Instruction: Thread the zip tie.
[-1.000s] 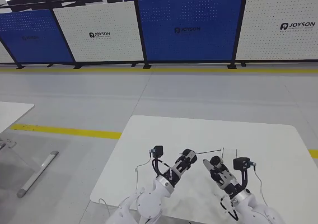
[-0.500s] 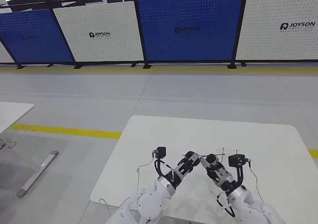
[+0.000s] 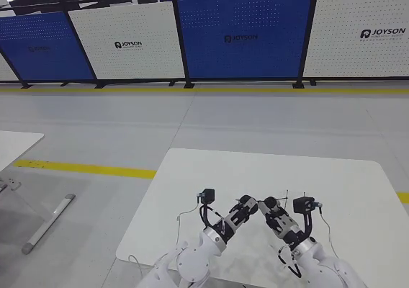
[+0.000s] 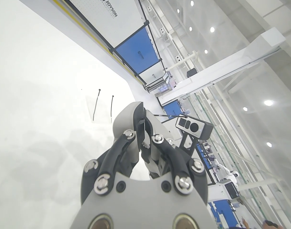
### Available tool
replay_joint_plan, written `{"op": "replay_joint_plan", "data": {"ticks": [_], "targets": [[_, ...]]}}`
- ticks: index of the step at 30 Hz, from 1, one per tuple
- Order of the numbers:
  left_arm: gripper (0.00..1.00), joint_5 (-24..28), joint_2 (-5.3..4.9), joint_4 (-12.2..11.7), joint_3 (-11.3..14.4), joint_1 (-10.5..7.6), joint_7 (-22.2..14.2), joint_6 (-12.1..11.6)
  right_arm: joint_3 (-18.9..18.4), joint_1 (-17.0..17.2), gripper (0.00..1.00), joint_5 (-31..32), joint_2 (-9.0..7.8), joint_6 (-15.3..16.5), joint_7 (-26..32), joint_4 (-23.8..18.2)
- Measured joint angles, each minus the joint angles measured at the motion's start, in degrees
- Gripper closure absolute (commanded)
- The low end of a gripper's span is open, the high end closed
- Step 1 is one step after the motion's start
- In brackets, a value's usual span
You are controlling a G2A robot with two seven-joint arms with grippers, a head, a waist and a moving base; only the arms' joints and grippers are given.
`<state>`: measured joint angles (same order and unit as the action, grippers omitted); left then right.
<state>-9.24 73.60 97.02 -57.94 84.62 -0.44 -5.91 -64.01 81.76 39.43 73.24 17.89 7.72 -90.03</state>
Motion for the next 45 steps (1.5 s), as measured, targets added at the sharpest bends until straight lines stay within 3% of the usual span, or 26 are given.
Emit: {"op": "replay_joint_plan", "data": {"ticks": [19,28,36,45], "targets": [[1.0,-1.39,0.13,-0.29,0.5,-0.12,0.89,1.14,-0.03,0.21,0.8,1.13,-0.02,-0.53,-0.22,-0.21],[1.0,-1.44,0.31,-0.45,0.69,-0.2,1.9,3.11,0.66,0.27,0.8,5.26,0.06,-3.29,-1.39,-0.11],[1.0,-1.78,0.37,-0.59,0.97,-0.36,1.33,3.53,0.95,0.06,0.81,5.89,0.13,-3.35,-1.09,0.06],[1.0,-2.08,0.41,-0.66,0.97,-0.38,1.36,3.88,1.07,-0.05,0.89,6.22,0.16,-3.32,-0.66,0.02]]}}
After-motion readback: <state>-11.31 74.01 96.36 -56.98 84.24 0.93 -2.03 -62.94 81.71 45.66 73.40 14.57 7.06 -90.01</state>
